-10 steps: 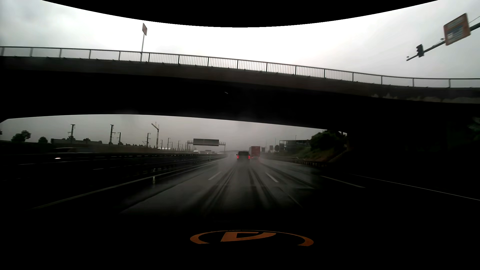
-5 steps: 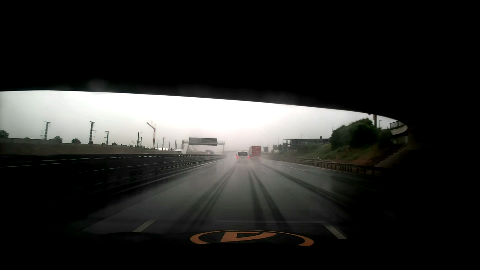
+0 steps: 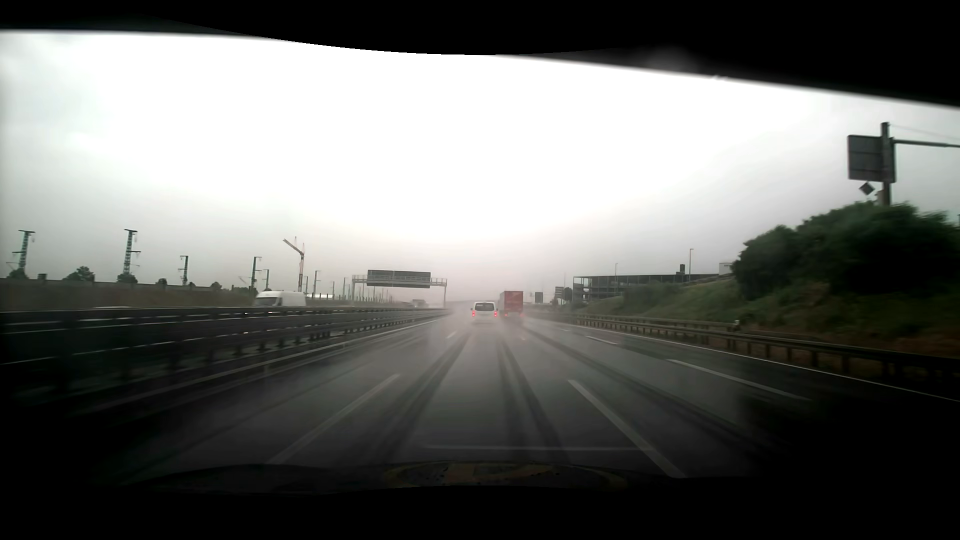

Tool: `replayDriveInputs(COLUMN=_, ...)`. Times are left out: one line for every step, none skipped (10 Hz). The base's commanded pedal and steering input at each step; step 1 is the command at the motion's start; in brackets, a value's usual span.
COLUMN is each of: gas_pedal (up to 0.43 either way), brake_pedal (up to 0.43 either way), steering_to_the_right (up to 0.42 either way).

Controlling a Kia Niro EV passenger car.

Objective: Follow the waypoints while adhering to traffic rules and regulations

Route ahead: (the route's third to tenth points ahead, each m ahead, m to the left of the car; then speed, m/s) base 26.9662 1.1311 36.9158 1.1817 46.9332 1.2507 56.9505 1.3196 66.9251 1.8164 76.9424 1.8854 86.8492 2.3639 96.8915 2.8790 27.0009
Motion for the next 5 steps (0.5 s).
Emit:
replayDriveInputs(gas_pedal=0.177, brake_pedal=0.000, steering_to_the_right=-0.002)
replayDriveInputs(gas_pedal=0.177, brake_pedal=0.000, steering_to_the_right=-0.003)
replayDriveInputs(gas_pedal=0.177, brake_pedal=0.000, steering_to_the_right=-0.003)
replayDriveInputs(gas_pedal=0.177, brake_pedal=0.000, steering_to_the_right=-0.003)
replayDriveInputs(gas_pedal=0.177, brake_pedal=0.000, steering_to_the_right=-0.003)
